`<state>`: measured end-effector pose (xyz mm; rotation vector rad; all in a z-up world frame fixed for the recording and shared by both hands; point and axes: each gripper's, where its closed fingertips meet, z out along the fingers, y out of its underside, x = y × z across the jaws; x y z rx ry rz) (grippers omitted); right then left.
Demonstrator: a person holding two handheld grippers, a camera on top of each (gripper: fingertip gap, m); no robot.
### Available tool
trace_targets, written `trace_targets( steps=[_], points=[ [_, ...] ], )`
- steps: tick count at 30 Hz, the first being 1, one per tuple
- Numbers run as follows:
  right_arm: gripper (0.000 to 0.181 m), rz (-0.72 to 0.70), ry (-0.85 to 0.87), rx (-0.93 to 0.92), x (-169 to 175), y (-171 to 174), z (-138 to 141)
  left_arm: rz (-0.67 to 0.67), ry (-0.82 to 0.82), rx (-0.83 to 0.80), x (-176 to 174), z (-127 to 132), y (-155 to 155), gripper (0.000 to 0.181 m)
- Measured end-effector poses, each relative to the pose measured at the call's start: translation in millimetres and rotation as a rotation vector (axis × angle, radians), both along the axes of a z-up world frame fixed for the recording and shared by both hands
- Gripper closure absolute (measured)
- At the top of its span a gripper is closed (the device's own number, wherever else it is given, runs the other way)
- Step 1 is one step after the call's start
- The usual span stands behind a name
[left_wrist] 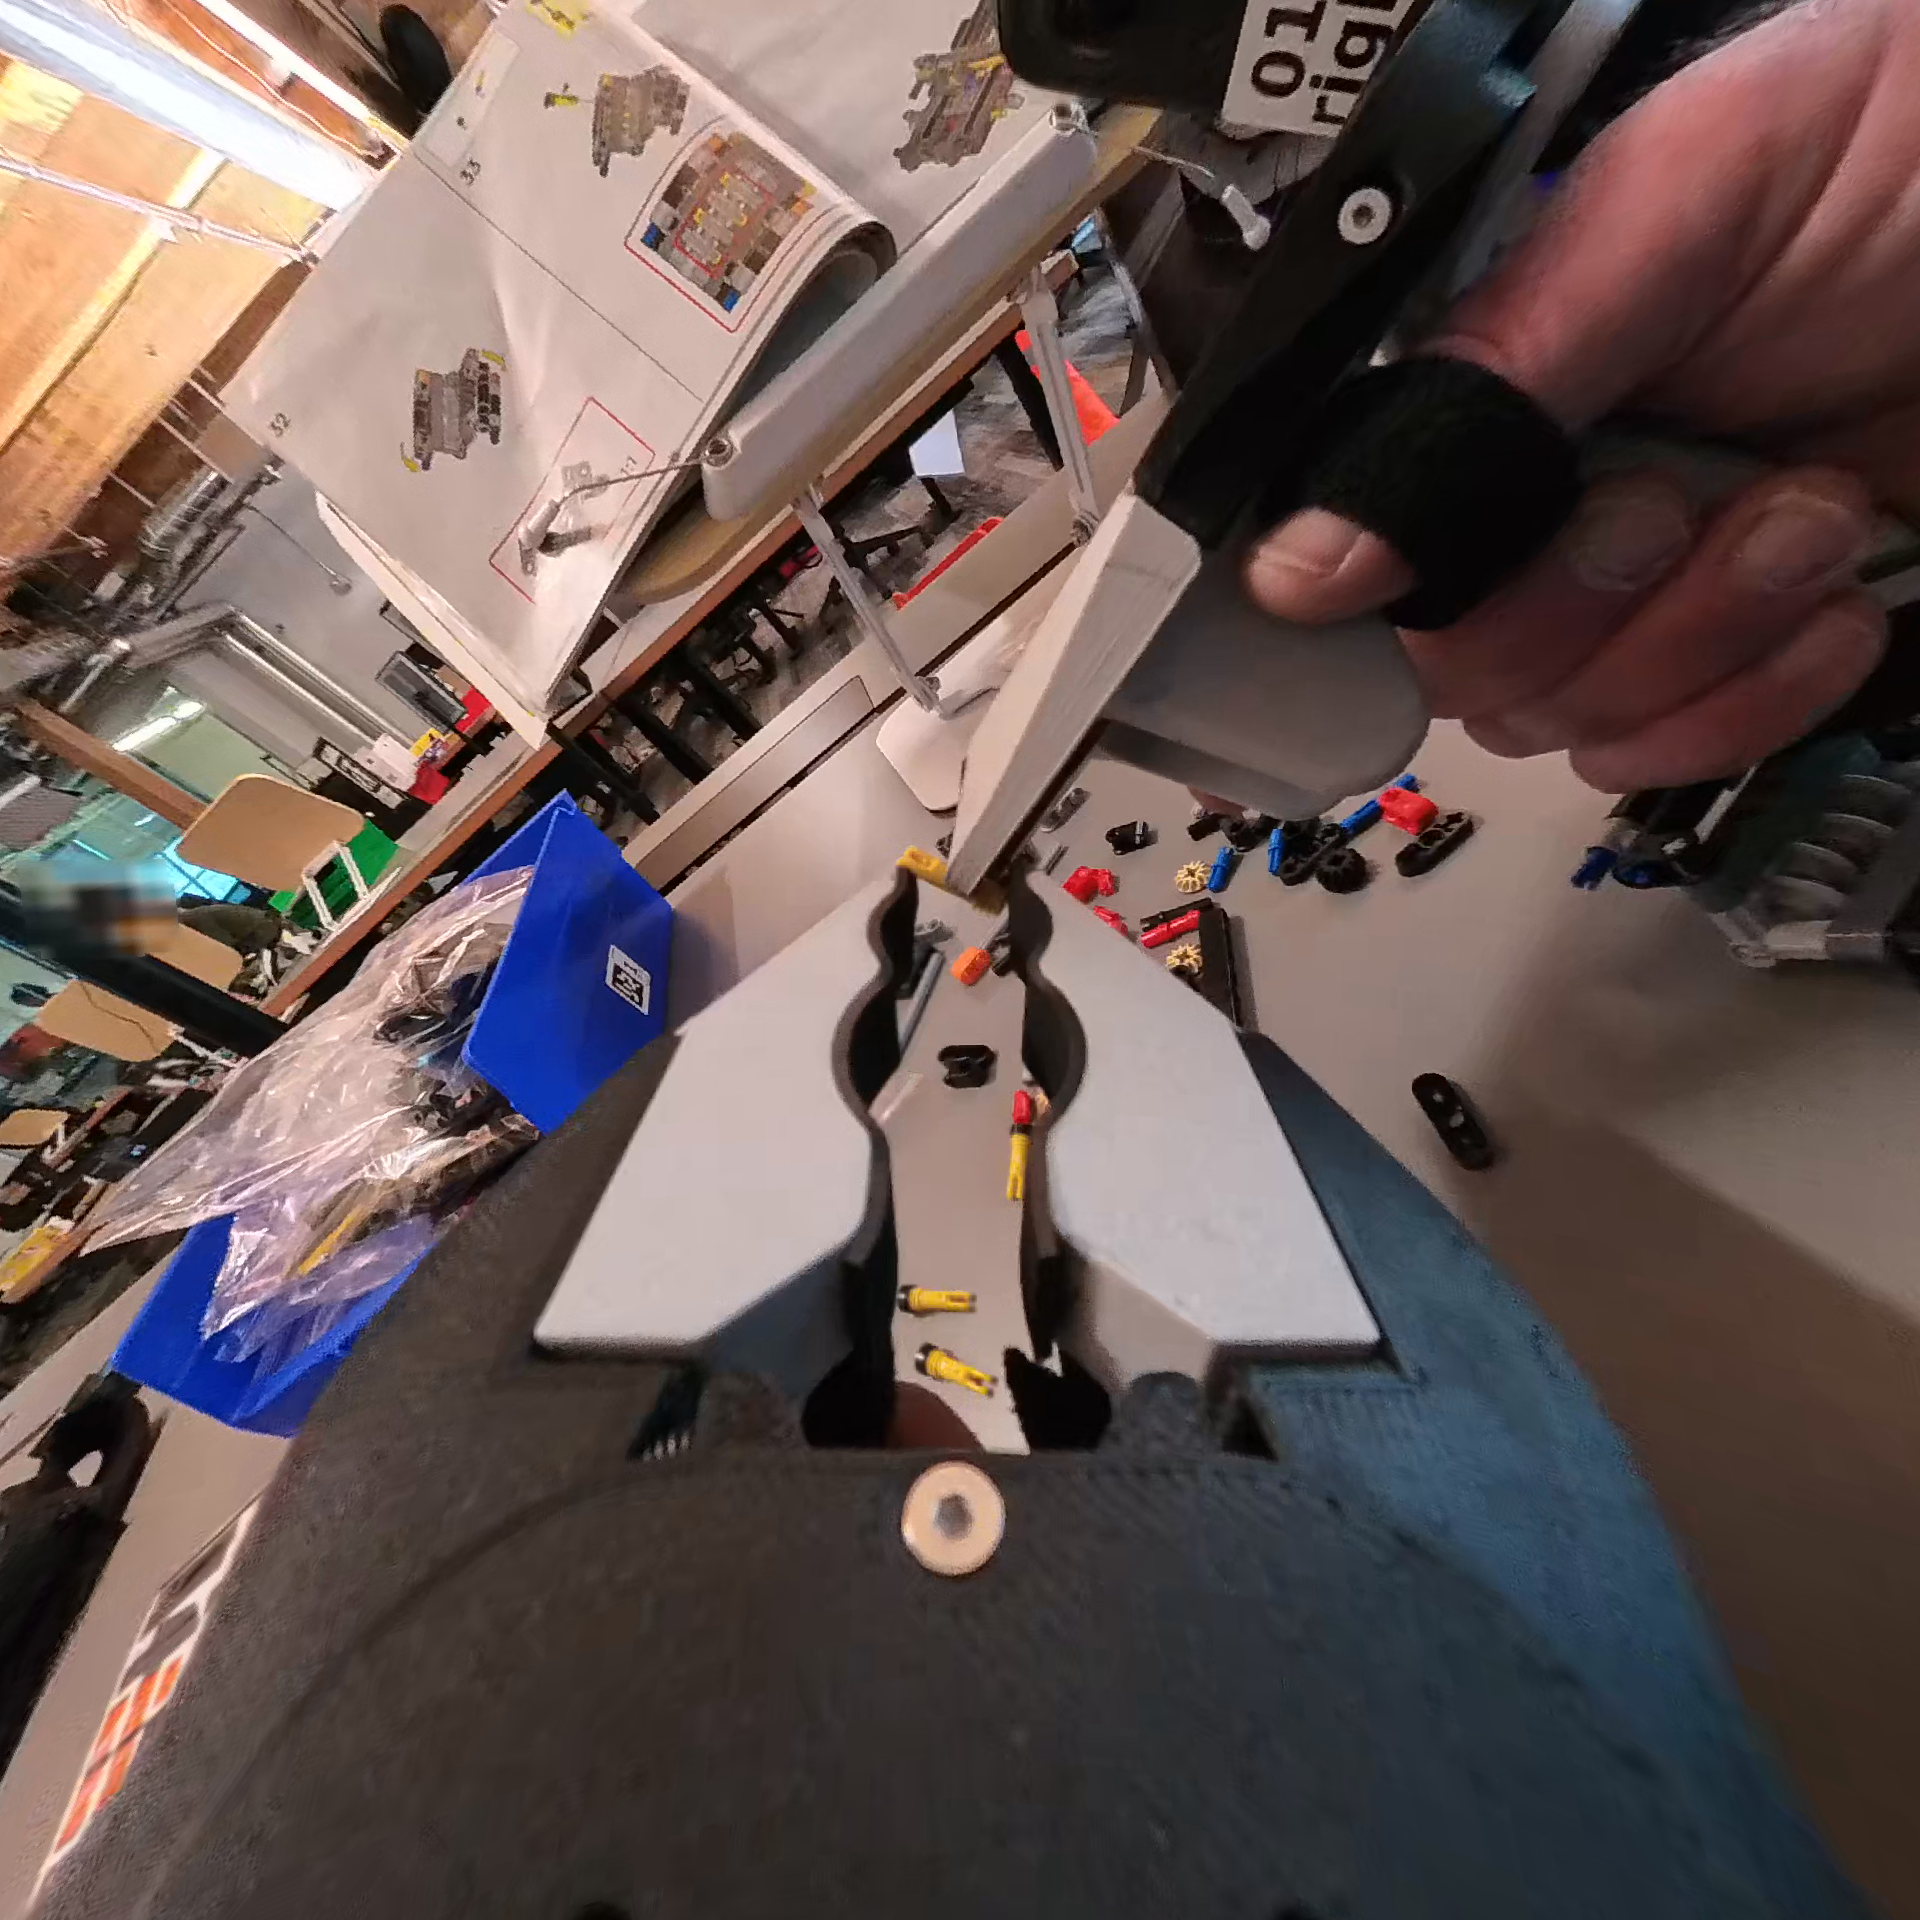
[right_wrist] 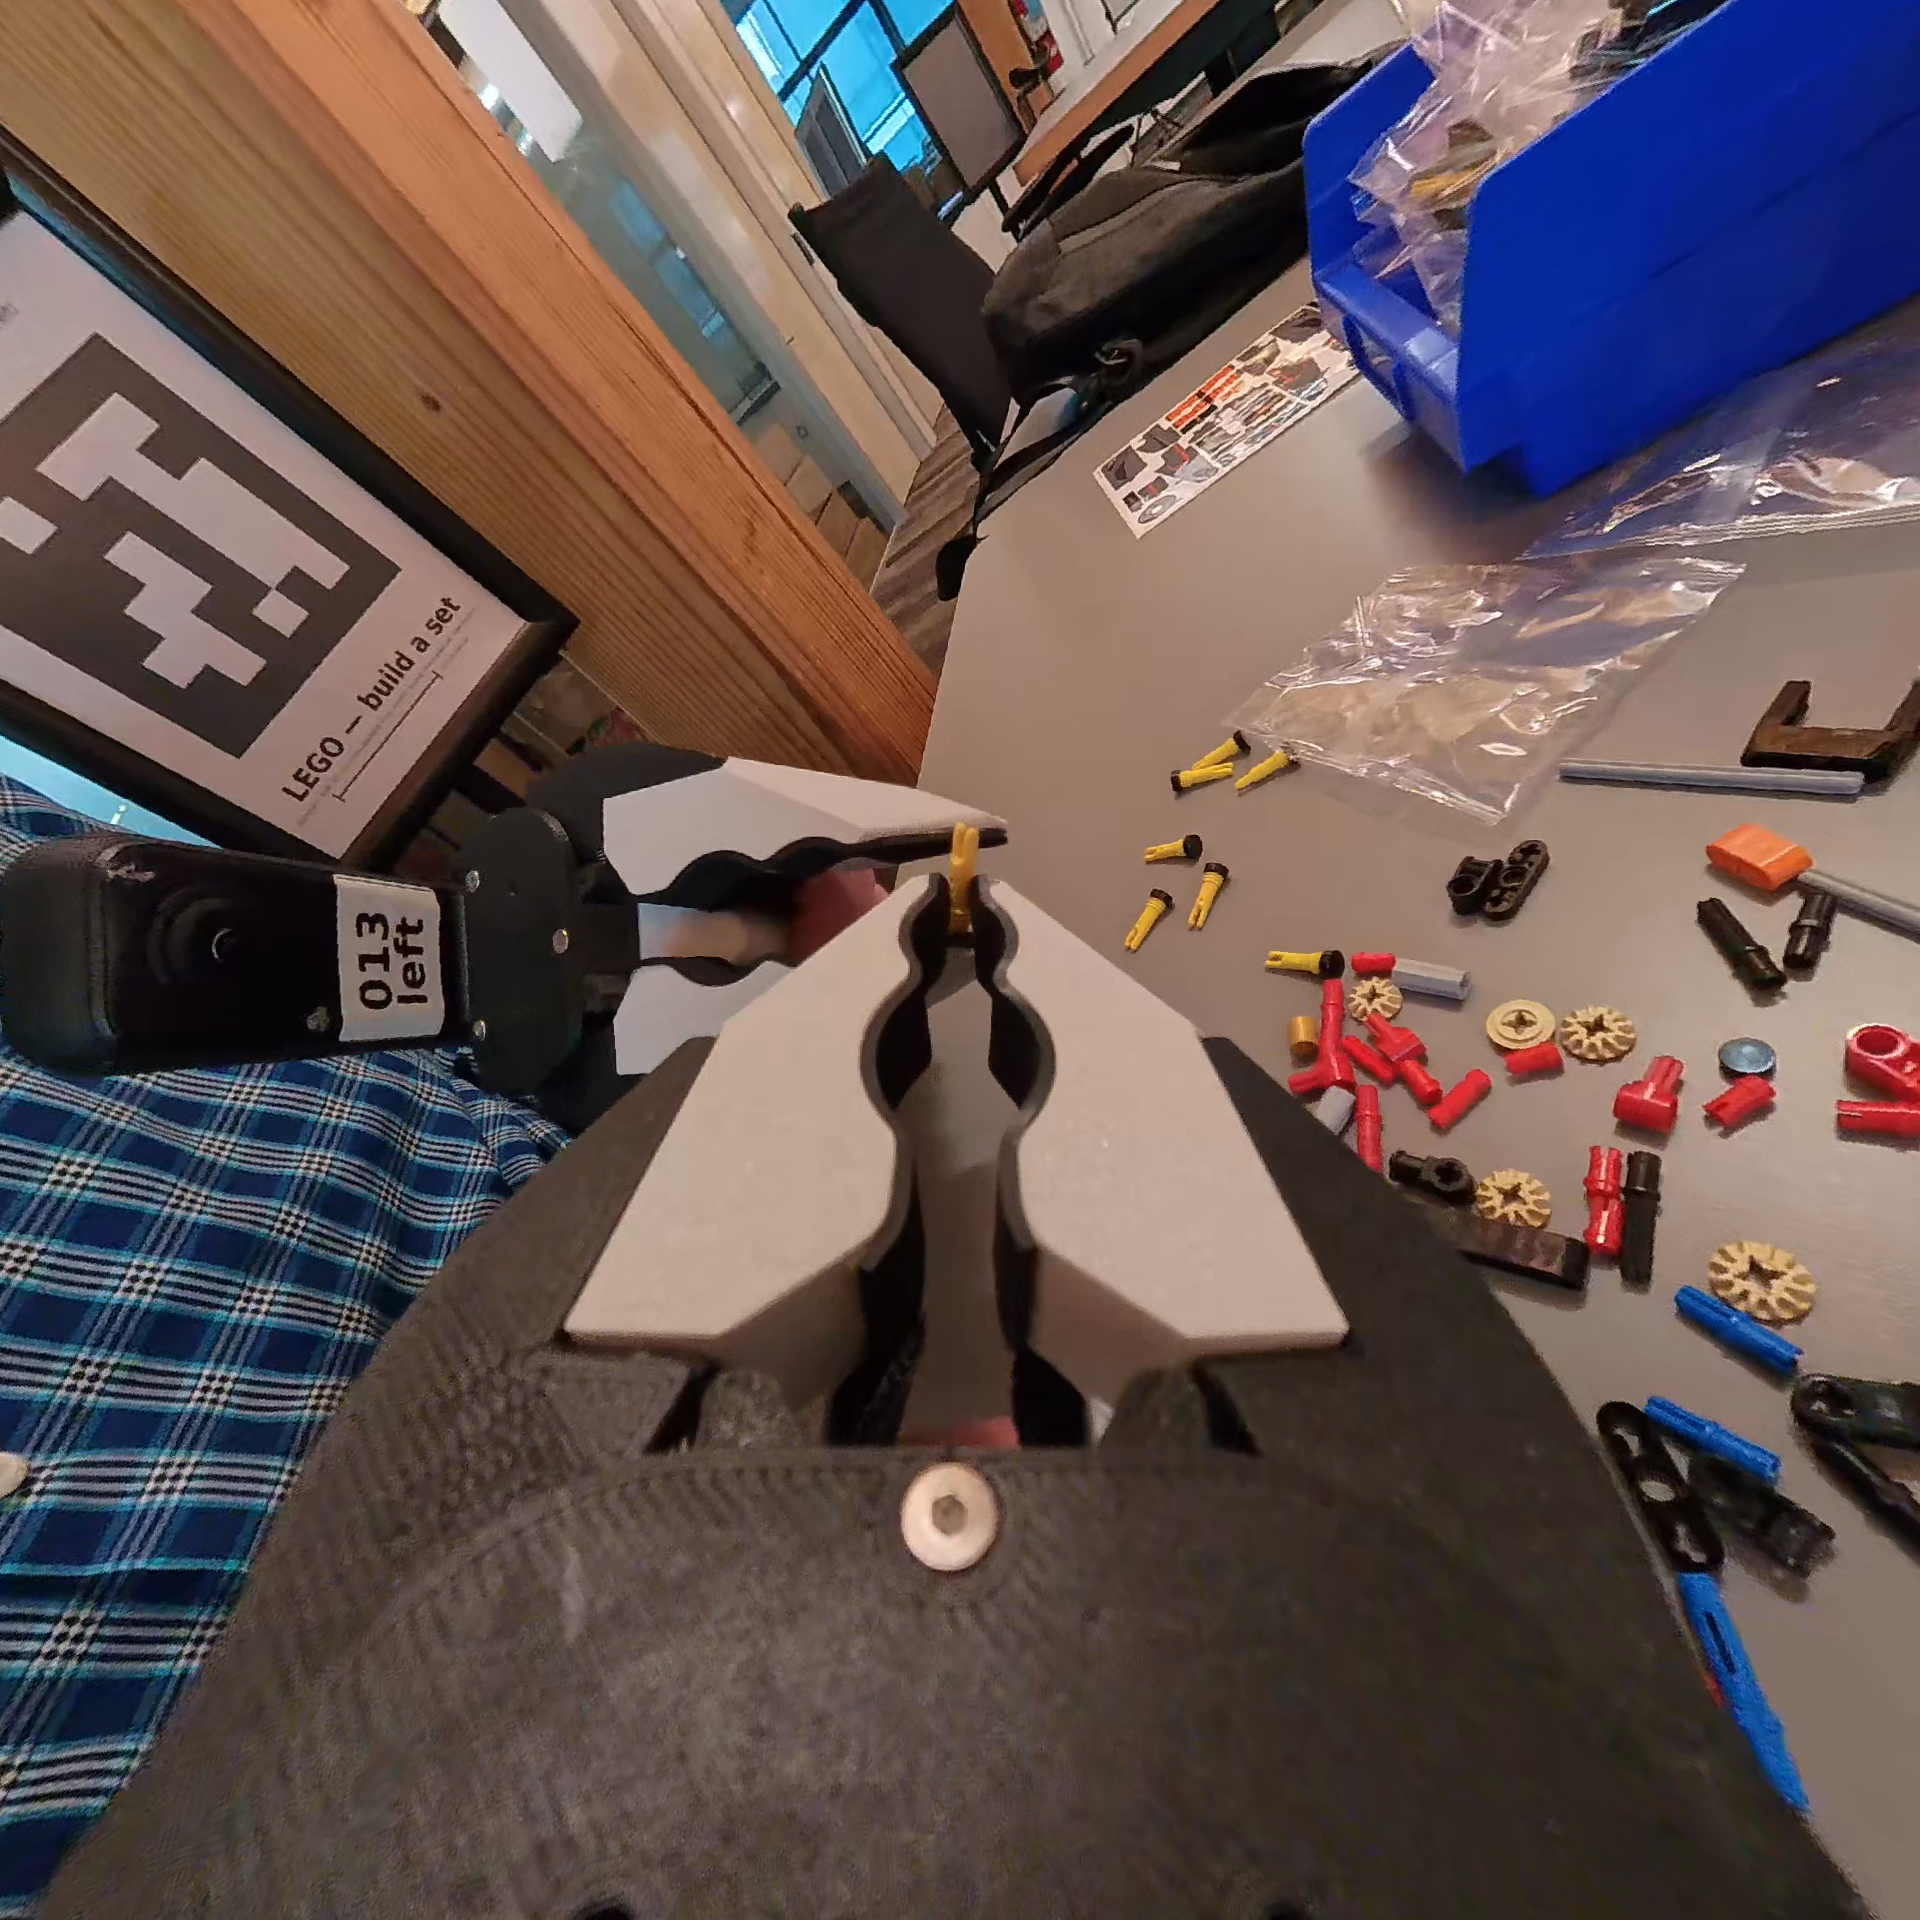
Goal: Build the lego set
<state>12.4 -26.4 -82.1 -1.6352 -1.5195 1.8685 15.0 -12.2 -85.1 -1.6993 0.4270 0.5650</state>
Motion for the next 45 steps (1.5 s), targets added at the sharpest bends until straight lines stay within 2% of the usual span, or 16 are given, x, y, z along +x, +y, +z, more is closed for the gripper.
trace_targets(
  steps=[7, 14, 19, 28, 34, 45],
  points=[
    [0.178, 0.004, -0.007, 0.056, 1.0, 4.2, 4.1, -0.029, 0.111, 0.002, 2.6, 3.3, 4.6, 0.170],
    [0.178, 0.068, -0.053, 0.174, 6.9, 5.5, 0.2, -0.101, 0.255, -0.044, 7.2, 0.4, 5.6, 0.177],
    [0.178, 0.120, -0.066, 0.239, 11.7, 5.5, -0.2, -0.150, 0.280, -0.076, 11.6, -0.3, 6.0, 0.177],
    [0.177, 0.157, -0.067, 0.289, 18.5, 2.8, -0.6, -0.203, 0.250, -0.090, 19.2, -0.9, 3.5, 0.177],
    [0.178, 0.147, -0.073, 0.400, 21.1, 2.8, -5.3, -0.216, 0.232, -0.119, 22.3, -6.0, 2.7, 0.177],
    [0.177, 0.033, -0.073, 0.586, 15.7, 15.4, -9.3, -0.152, 0.192, -0.171, 16.3, -14.3, 12.5, 0.178]
  ],
)
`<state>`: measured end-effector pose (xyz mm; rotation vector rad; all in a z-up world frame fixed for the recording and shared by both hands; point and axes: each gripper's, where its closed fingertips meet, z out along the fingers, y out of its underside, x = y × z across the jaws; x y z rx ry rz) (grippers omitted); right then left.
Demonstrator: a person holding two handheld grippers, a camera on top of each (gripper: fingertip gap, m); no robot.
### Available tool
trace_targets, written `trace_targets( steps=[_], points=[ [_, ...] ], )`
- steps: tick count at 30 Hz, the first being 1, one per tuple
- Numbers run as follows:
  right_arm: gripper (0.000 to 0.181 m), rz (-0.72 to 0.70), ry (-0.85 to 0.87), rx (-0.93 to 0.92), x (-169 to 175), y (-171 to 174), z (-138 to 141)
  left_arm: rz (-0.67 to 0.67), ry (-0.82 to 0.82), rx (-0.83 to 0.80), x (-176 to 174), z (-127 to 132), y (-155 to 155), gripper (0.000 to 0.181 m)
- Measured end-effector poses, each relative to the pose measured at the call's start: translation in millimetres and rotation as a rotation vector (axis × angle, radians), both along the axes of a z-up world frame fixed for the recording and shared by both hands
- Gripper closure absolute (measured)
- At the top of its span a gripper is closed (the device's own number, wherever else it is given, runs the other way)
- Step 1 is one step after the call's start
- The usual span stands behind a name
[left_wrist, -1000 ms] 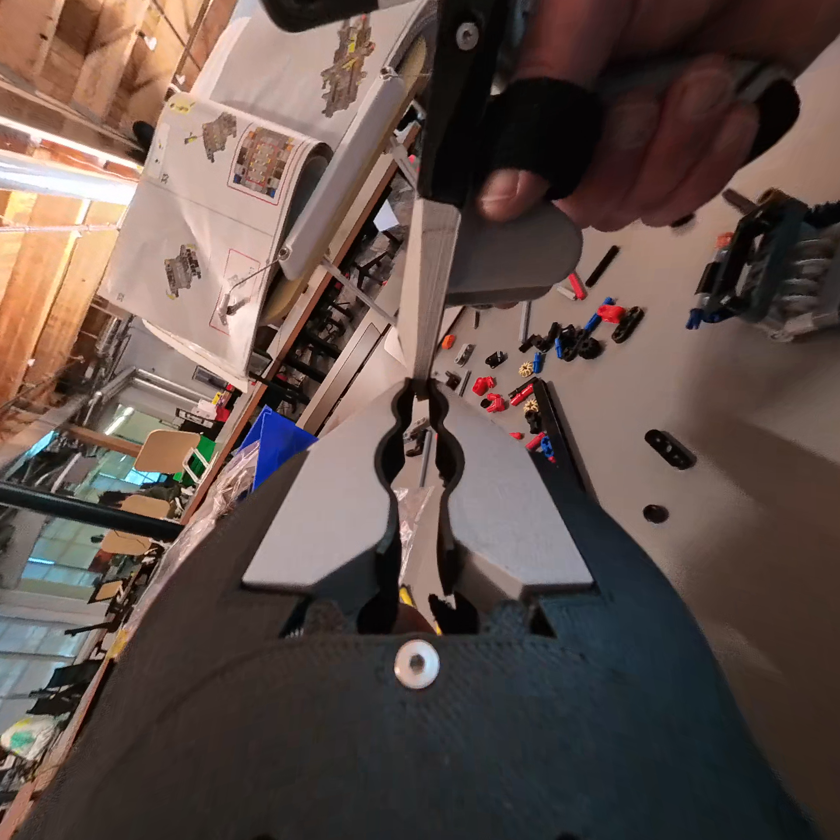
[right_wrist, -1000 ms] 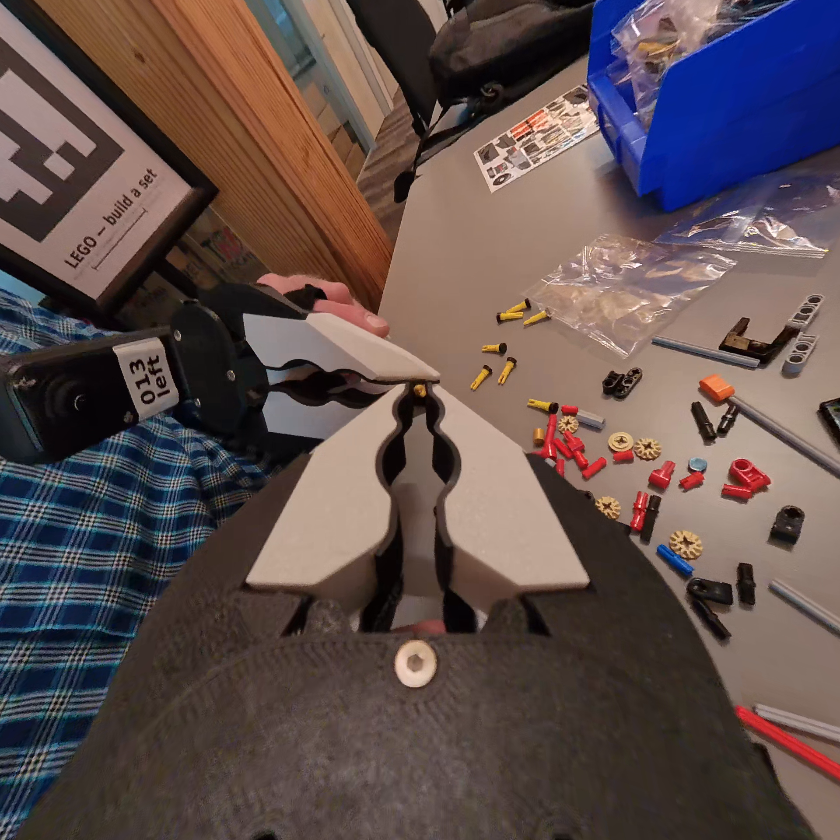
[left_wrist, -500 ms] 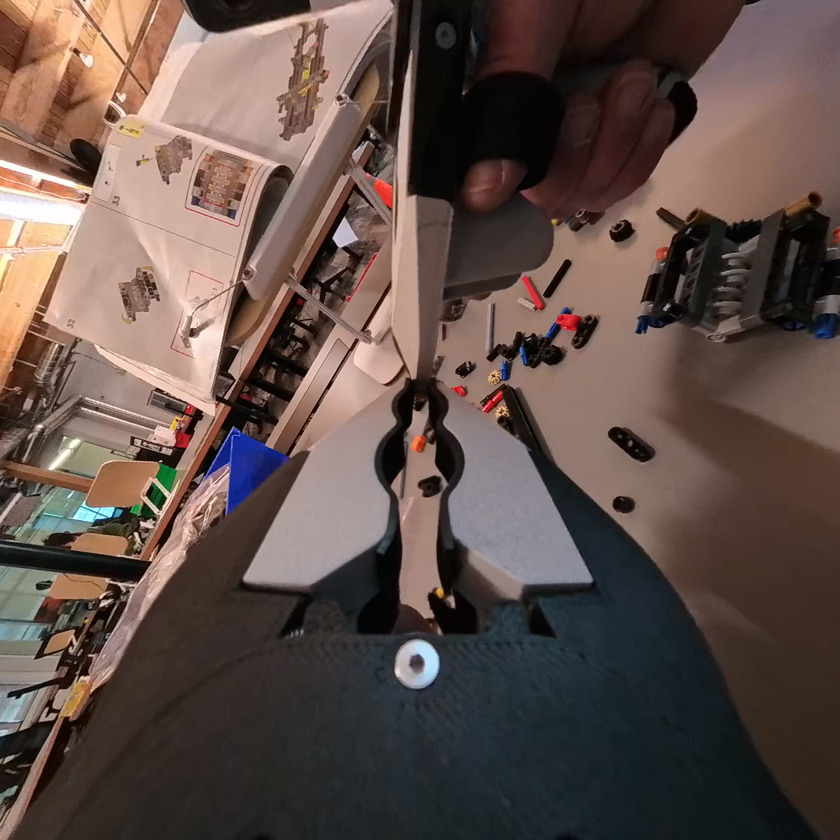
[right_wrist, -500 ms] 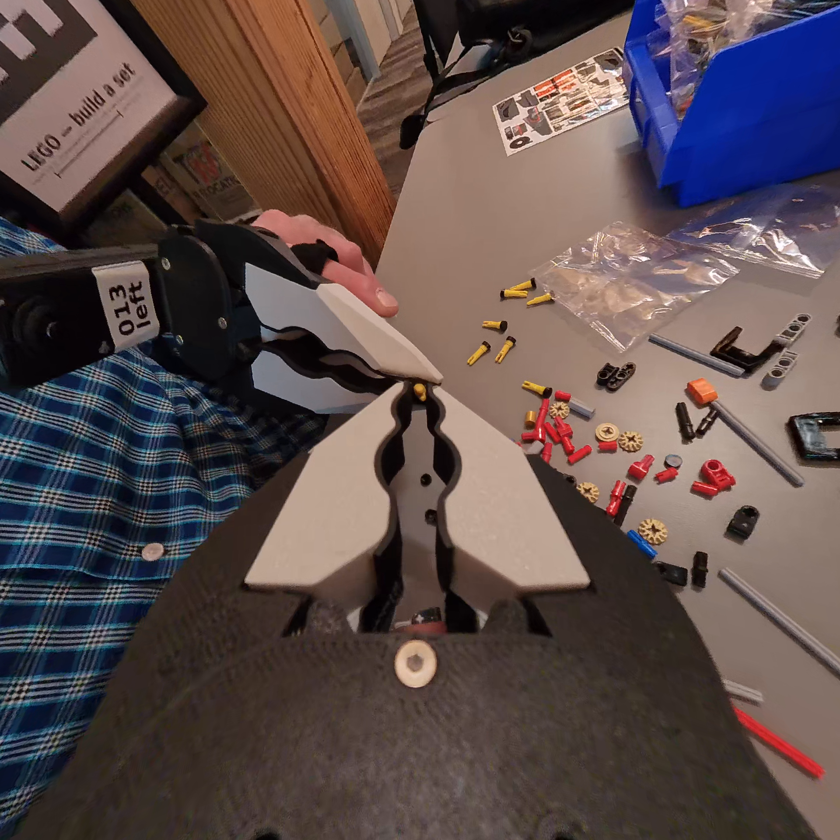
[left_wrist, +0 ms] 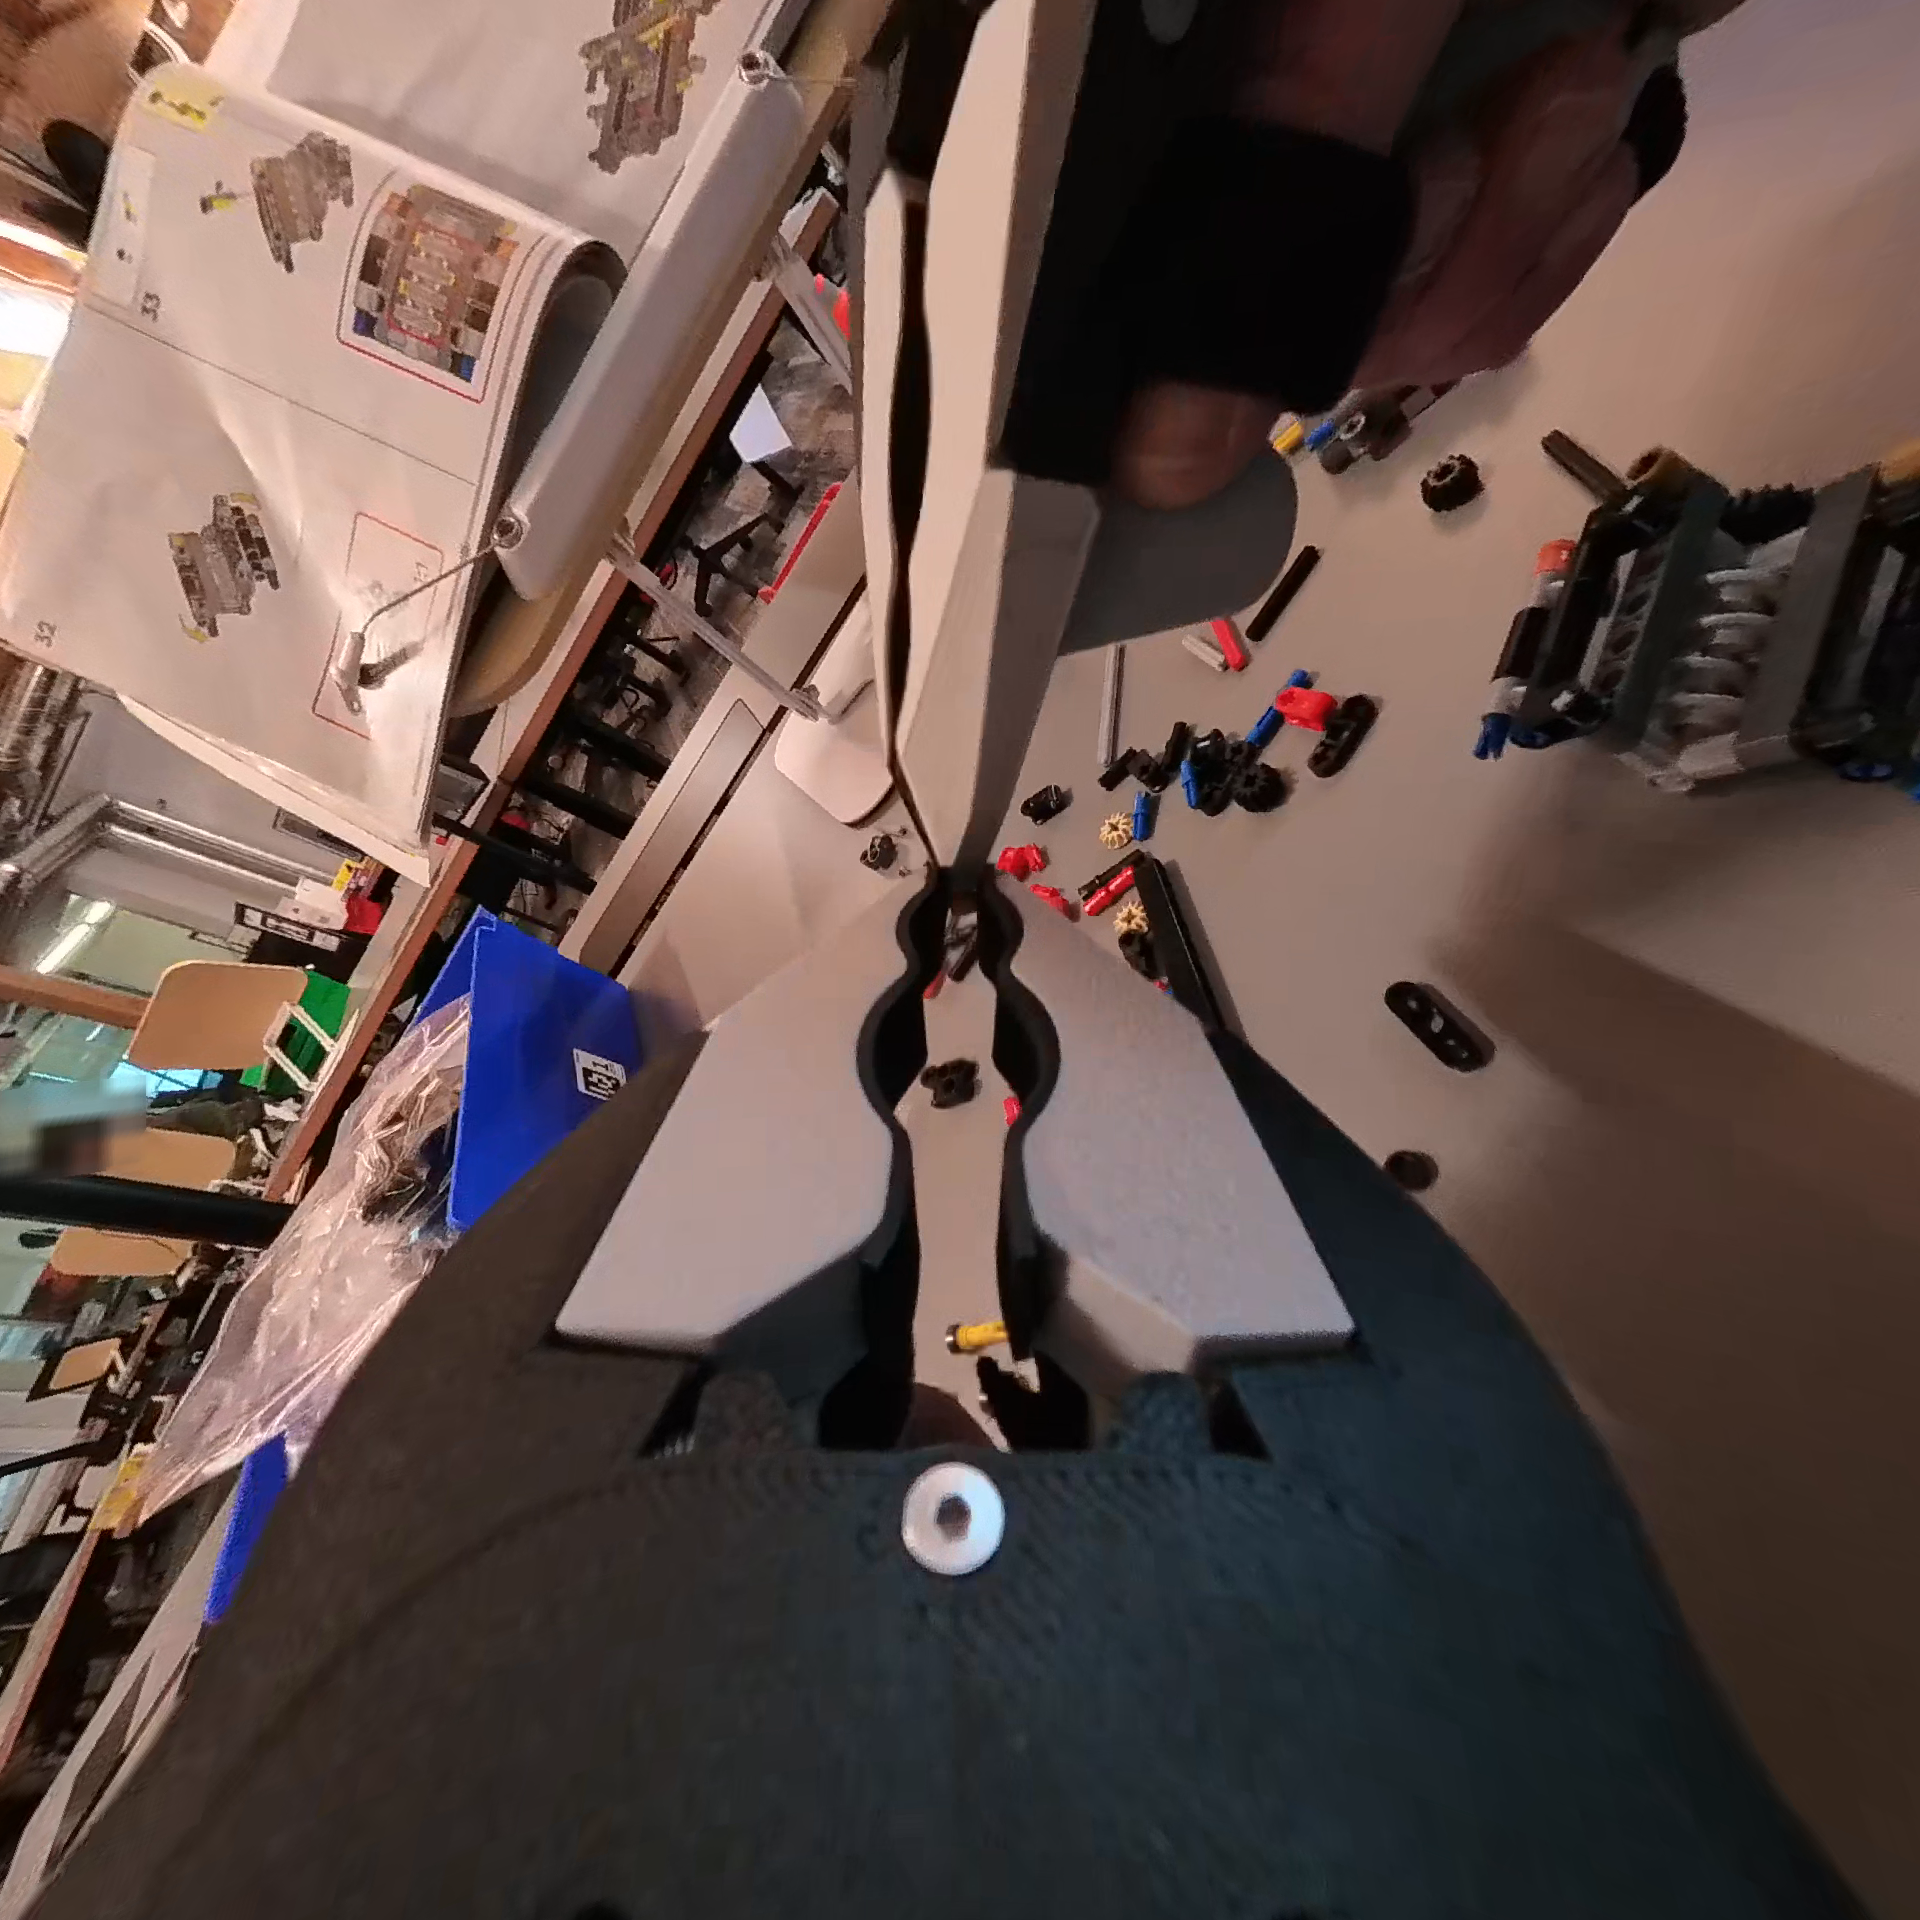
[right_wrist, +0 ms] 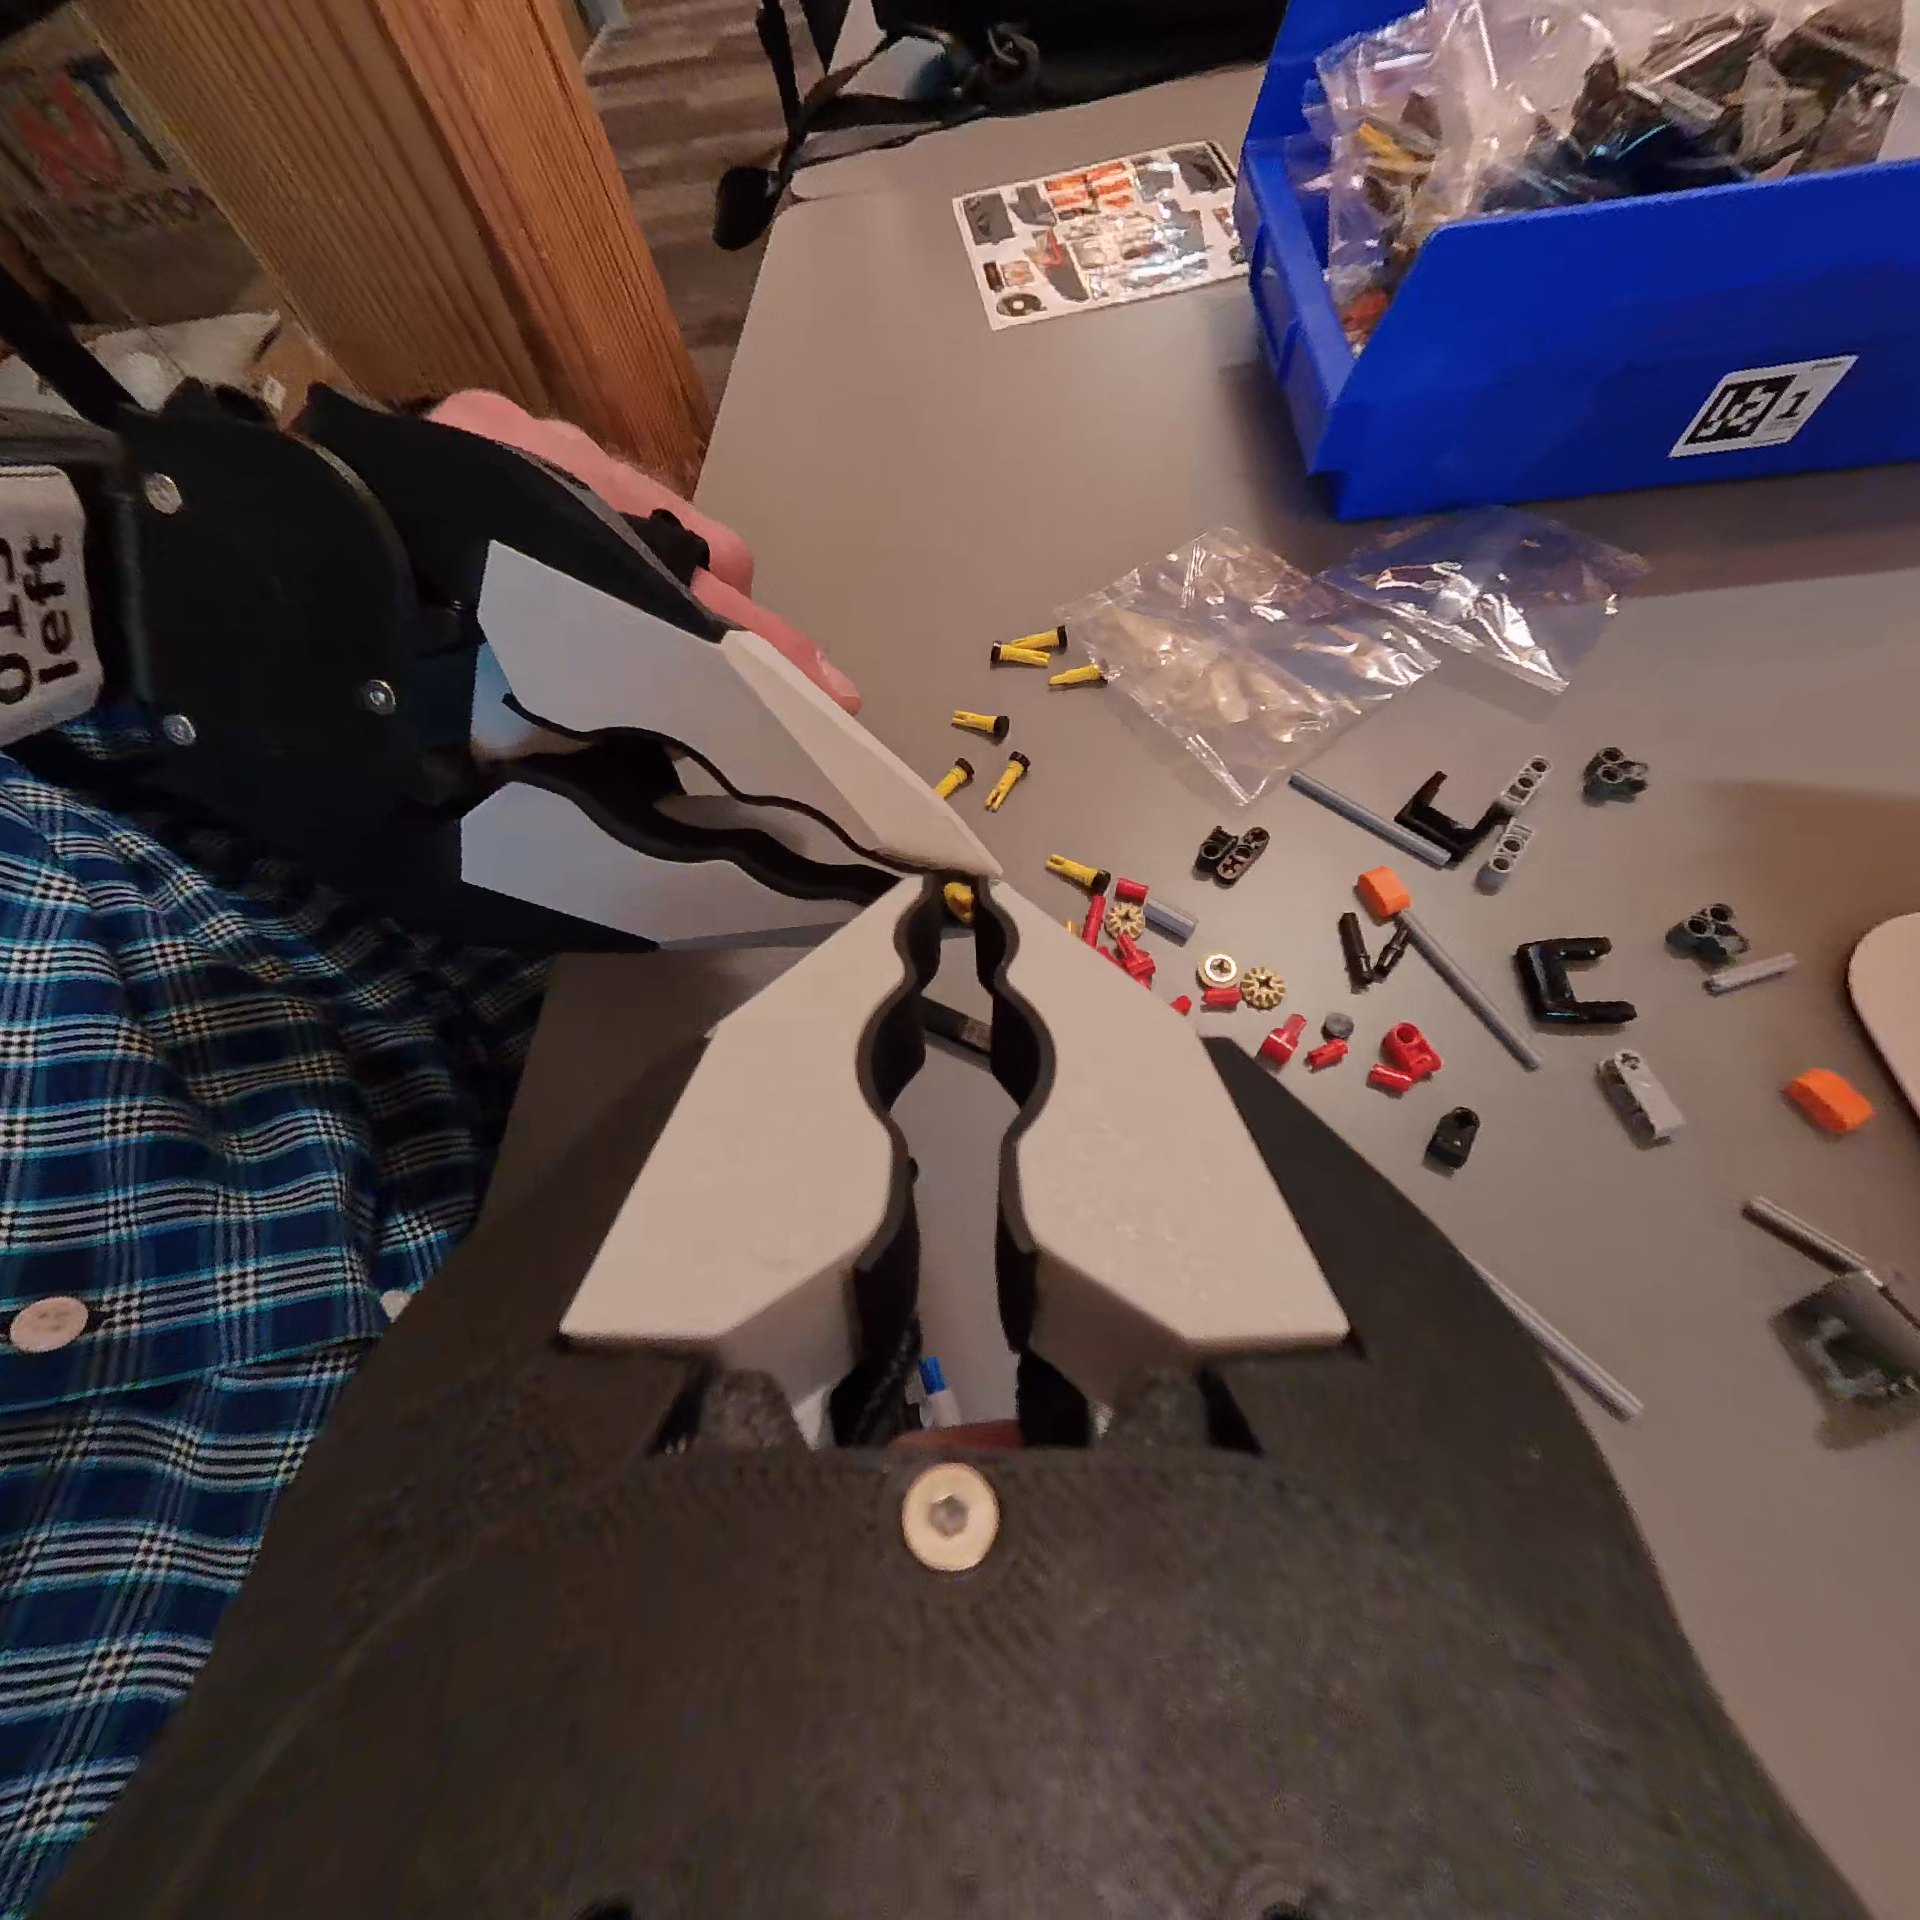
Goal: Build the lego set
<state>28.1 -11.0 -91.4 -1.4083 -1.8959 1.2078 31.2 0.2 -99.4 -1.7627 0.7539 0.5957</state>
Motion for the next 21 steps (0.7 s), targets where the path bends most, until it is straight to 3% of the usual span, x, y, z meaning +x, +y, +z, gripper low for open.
trace_targets(
  steps=[9, 21],
  points=[
    [0.176, 0.020, 0.026, -0.112, 3.2, 0.3, 5.6, -0.010, -0.032, 0.026, 0.8, 3.7, 1.0, 0.178],
    [0.179, 0.044, 0.018, -0.116, 4.2, 0.8, 6.2, -0.027, -0.018, 0.033, 1.6, 5.2, 0.7, 0.178]
  ],
)
